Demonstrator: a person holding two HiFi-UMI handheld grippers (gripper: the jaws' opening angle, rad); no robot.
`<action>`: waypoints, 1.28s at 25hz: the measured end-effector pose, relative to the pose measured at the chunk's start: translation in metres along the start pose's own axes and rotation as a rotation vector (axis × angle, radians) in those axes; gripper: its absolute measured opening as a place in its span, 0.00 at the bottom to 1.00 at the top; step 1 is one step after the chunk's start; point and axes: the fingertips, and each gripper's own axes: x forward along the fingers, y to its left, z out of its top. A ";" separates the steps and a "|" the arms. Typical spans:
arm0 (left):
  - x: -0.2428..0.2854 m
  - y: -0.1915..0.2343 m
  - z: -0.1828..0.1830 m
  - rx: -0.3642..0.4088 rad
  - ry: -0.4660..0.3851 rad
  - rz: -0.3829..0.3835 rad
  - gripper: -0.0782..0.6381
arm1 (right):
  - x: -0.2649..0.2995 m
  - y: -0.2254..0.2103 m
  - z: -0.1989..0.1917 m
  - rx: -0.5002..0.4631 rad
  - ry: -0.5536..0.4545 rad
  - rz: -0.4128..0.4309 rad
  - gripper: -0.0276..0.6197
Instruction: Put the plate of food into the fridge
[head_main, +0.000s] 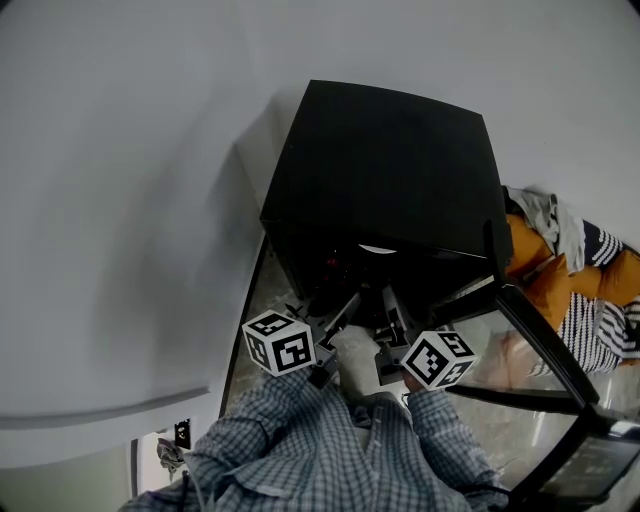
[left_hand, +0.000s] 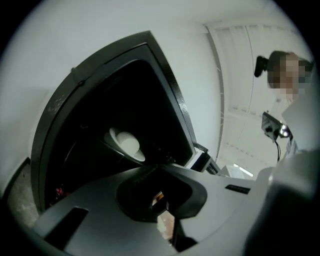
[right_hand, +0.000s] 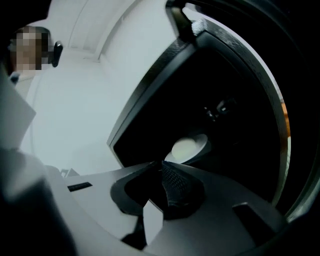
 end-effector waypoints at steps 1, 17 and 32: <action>0.002 -0.004 0.000 0.062 0.020 0.008 0.12 | -0.002 0.004 0.001 -0.033 -0.001 0.004 0.09; 0.013 -0.048 -0.003 0.695 0.126 0.084 0.12 | -0.019 0.062 0.016 -0.487 -0.022 0.085 0.06; 0.001 -0.038 0.003 0.692 0.105 0.143 0.12 | -0.025 0.056 0.012 -0.515 0.019 0.067 0.05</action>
